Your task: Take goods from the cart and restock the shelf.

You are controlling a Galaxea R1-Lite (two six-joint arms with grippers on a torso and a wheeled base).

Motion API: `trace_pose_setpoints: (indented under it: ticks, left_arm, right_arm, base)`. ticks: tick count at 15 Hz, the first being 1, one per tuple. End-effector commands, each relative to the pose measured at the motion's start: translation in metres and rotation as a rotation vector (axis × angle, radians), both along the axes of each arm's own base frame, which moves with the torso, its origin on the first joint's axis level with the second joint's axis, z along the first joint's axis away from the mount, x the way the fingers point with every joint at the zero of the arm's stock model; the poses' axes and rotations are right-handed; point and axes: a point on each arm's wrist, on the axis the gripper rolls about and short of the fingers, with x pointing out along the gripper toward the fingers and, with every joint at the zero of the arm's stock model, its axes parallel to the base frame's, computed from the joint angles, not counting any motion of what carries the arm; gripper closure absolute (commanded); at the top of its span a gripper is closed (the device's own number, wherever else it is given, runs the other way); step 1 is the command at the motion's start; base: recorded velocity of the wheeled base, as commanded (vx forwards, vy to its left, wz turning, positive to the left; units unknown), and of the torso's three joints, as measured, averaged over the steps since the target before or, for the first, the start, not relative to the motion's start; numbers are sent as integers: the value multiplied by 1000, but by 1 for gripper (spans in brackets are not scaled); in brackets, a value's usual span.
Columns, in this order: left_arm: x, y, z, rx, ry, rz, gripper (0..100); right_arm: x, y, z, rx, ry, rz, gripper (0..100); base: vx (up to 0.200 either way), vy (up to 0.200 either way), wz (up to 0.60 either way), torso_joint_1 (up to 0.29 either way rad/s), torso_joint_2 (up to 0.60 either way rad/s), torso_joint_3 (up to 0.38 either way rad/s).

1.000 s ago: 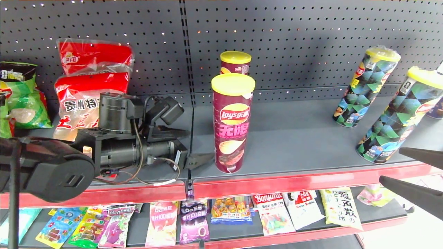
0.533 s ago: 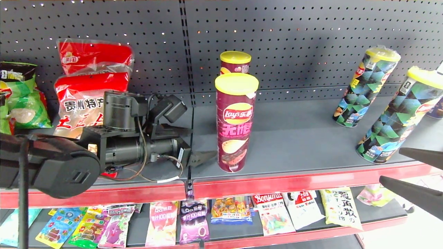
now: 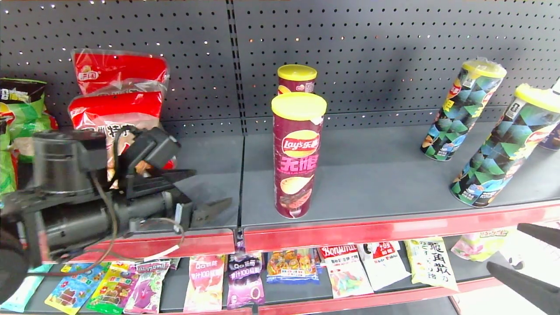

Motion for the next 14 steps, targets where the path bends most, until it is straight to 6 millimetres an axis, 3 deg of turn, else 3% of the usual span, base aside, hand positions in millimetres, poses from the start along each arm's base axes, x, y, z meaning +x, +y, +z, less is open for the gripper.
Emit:
trace_pose_setpoints:
  ticks: [1, 3, 4, 6, 8, 10, 11, 14]
  left_arm:
    - [-92, 53, 4, -8, -144, 289, 0]
    - [-145, 75, -15, -61, -187, 464, 0]
    - [-161, 82, -23, -64, -187, 510, 0]
    - [-214, 100, -47, -41, -108, 695, 0]
    - [-248, 102, -64, -69, -6, 864, 0]
    - [-262, 100, -83, -109, -71, 867, 0]
    - [-266, 98, -86, -128, -108, 760, 0]
    - [-259, 95, -85, -171, -171, 605, 0]
  right_arm:
    - [-28, -12, -16, -21, -88, -102, 0]
    - [-45, -22, -29, -56, -146, -308, 0]
    - [-51, -25, -32, -66, -148, -371, 0]
    - [-78, -32, -54, -117, -74, -526, 0]
    - [-98, -32, -72, -138, -26, -610, 0]
    - [-110, -30, -89, -134, -36, -674, 0]
    - [-116, -30, -99, -120, -78, -655, 0]
    - [-111, -27, -100, -68, -115, -521, 0]
  base:
    - [0, 0, 0, 0, 0, 0]
    - [0, 0, 0, 0, 0, 0]
    - [0, 0, 0, 0, 0, 0]
    - [0, 0, 0, 0, 0, 0]
    - [0, 0, 0, 0, 0, 0]
    - [0, 0, 0, 0, 0, 0]
    - [0, 0, 0, 0, 0, 0]
    - [0, 0, 0, 0, 0, 0]
